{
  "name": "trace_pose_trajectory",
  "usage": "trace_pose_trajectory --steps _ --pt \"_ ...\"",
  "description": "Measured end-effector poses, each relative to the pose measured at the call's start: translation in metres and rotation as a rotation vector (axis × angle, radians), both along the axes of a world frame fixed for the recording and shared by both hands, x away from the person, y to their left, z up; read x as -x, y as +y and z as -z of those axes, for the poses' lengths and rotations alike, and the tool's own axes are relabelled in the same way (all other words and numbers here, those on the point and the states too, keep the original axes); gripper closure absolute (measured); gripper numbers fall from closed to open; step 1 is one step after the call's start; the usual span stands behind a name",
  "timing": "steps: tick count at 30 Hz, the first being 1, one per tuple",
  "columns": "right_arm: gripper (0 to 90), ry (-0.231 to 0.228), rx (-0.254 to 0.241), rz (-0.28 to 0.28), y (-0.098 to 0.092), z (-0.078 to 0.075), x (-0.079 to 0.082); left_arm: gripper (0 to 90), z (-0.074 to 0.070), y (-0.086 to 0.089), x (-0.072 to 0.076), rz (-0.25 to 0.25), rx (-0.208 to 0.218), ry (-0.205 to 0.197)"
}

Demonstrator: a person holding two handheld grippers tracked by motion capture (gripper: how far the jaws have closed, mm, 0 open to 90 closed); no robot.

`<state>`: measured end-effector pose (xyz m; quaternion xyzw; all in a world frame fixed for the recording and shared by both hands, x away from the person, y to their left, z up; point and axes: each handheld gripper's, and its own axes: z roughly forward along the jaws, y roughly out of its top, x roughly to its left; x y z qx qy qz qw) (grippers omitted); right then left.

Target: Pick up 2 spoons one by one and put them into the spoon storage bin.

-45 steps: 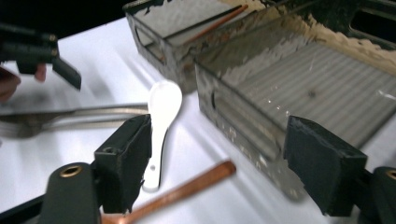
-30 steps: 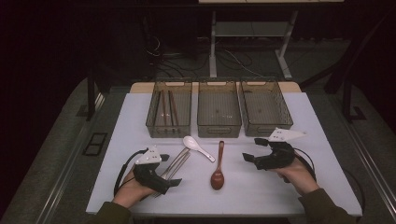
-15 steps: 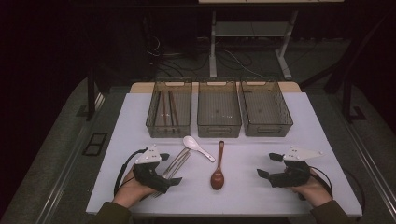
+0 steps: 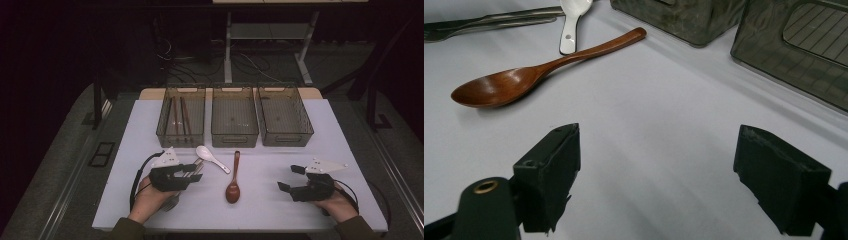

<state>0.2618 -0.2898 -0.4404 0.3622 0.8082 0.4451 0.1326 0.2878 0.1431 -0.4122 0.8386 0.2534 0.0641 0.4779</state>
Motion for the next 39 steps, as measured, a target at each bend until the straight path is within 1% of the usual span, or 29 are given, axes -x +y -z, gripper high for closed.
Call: trace_pose_trajectory --steps 1,3,6,8,10,14,19,24,26,31,32,36,37,39 --pt "19.1 -0.001 0.001 -0.001 0.0 0.0 0.0 65.0 0.0 -0.004 -0.001 0.004 -0.008 0.001" --pt "19.1 -0.001 0.003 -0.003 0.001 0.0 0.0 73.1 -0.001 -0.012 -0.002 0.015 -0.012 0.018" --pt "19.1 -0.001 0.008 -0.007 0.002 0.001 -0.001 84.3 0.0 -0.024 -0.005 0.034 -0.032 0.035" --pt "19.1 0.002 0.013 -0.008 0.004 0.002 -0.001 88.9 0.001 -0.033 -0.007 0.043 -0.044 0.043" --pt "19.1 0.006 0.018 -0.008 0.005 0.002 -0.001 89.0 0.002 -0.042 -0.01 0.047 -0.059 0.043" --pt "19.1 0.002 0.019 -0.01 0.005 0.002 -0.001 89.0 0.003 -0.058 -0.017 0.036 -0.076 0.043" --pt "19.1 0.0 0.018 -0.011 0.004 0.002 -0.001 89.0 0.009 -0.078 -0.026 0.035 -0.098 0.048" --pt "19.1 0.001 0.02 -0.011 0.005 0.002 -0.001 89.0 0.017 -0.097 -0.034 0.018 -0.136 0.051" --pt "19.1 -0.002 0.022 -0.012 0.005 0.002 -0.001 89.0 0.019 -0.104 -0.037 0.002 -0.162 0.042" --pt "19.1 -0.007 0.021 -0.013 0.004 0.001 -0.001 89.0 0.025 -0.114 -0.041 -0.013 -0.185 0.048" --pt "19.1 -0.008 0.021 -0.014 0.004 0.001 -0.001 89.0 0.026 -0.116 -0.042 -0.018 -0.198 0.045" --pt "19.1 -0.005 0.02 -0.012 0.004 0.001 0.0 89.0 0.03 -0.12 -0.044 -0.031 -0.223 0.036" --pt "19.1 -0.005 0.019 -0.012 0.004 0.001 0.0 89.0 0.03 -0.121 -0.045 -0.037 -0.222 0.037" --pt "19.1 -0.005 0.019 -0.012 0.004 0.0 0.0 89.1 0.031 -0.121 -0.045 -0.037 -0.239 0.029"
